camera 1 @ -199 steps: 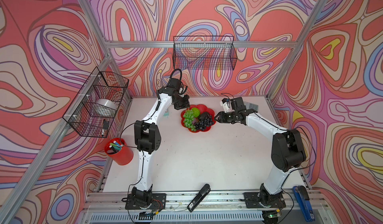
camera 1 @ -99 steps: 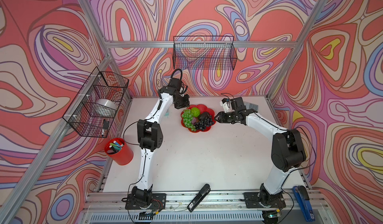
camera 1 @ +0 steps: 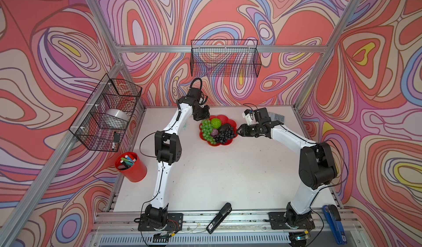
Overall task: Arrange fruit in a fruit bowl
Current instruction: Place the fruit in the fruit bowl.
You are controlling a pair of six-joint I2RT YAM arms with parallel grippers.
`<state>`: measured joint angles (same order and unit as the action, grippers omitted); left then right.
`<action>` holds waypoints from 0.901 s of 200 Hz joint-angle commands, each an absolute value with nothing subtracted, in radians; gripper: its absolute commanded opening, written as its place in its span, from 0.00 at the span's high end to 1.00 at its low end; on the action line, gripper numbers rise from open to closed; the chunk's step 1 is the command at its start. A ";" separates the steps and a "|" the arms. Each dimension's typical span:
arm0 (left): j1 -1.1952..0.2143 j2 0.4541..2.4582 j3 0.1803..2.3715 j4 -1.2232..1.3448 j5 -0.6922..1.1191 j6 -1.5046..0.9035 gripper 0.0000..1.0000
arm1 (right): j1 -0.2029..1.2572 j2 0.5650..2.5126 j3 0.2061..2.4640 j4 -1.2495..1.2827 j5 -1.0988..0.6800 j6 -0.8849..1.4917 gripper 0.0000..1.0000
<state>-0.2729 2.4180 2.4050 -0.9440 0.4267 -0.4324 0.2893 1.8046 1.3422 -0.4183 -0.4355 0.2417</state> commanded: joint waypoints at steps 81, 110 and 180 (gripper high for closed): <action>-0.266 2.493 2.437 -0.846 0.556 -0.392 0.99 | 0.287 1.802 1.333 -0.420 -0.445 0.247 0.64; -0.266 2.509 2.436 -0.848 0.582 -0.383 0.98 | 0.287 1.804 1.335 -0.420 -0.443 0.248 0.64; -0.262 2.542 2.454 -0.871 0.611 -0.331 0.91 | 0.289 1.821 1.353 -0.417 -0.436 0.255 0.65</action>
